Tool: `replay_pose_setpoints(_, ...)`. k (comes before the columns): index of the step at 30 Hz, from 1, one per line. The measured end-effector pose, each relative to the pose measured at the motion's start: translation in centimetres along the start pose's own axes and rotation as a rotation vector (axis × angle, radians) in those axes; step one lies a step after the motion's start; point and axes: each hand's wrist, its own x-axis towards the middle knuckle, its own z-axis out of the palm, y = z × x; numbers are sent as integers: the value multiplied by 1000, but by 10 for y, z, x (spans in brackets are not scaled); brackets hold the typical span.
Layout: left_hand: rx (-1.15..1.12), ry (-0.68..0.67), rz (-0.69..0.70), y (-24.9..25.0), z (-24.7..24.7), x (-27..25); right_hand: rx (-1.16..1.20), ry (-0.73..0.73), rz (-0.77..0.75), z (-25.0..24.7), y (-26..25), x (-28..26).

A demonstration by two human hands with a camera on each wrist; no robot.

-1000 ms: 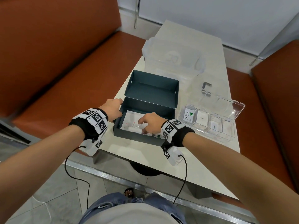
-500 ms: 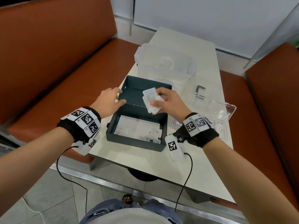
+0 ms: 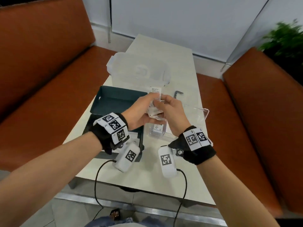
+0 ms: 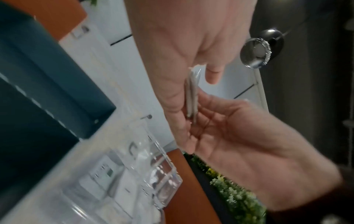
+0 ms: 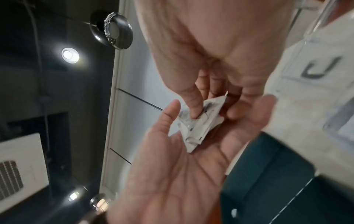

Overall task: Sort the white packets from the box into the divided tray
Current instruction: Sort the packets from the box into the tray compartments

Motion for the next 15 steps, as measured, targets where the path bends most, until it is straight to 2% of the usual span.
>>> replay_pose_setpoints(2,-102,-43,-8,-4,12,9,-180,79,-55,-16,3,3)
replay_pose_setpoints(5,-87,-75,5,-6,24,22,-360,110,-88,-48,2,9)
replay_pose_setpoints(9,55,-83,6,-9,32,35,-266,55,-27,-79,-4,13)
replay_pose_setpoints(12,283,-73,46,-15,33,43,-233,62,-27,-92,-1,15)
replay_pose_setpoints(15,400,25,88,-24,29,51,-127,110,-36,-98,6,15)
